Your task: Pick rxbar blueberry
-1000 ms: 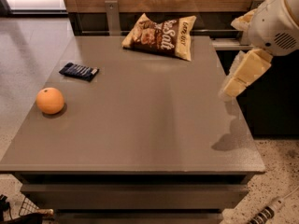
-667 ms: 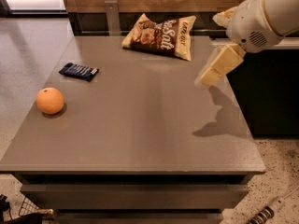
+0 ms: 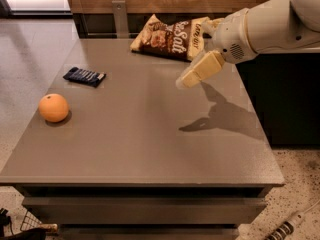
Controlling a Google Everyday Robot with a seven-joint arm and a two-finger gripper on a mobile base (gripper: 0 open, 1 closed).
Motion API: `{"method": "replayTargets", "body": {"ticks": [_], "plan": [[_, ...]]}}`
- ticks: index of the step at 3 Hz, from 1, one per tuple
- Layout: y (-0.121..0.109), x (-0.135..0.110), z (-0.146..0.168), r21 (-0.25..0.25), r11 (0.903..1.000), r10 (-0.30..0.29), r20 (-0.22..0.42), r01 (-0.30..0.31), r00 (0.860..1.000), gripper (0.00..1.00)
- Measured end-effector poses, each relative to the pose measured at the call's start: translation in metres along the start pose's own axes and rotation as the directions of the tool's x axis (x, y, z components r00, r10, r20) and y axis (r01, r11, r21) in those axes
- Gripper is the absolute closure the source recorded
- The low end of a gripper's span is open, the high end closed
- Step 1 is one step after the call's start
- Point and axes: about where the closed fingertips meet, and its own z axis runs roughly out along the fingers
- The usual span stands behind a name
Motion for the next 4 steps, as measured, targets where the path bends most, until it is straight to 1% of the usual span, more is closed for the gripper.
{"method": "replayTargets", "body": {"ticks": [1, 2, 3, 4], "plan": [[0.0, 0.0, 0.0, 0.0, 1.0, 0.0, 0.0, 0.0, 1.0, 0.0], [-0.003, -0.004, 0.009, -0.006, 1.0, 0.0, 0.019, 0.0, 1.0, 0.0], [-0.016, -0.019, 0.063, -0.03, 0.9995, 0.008, 0.07, -0.006, 0.998, 0.0], [-0.025, -0.033, 0.104, -0.022, 0.9997, 0.014, 0.128, -0.011, 0.992, 0.0]]}}
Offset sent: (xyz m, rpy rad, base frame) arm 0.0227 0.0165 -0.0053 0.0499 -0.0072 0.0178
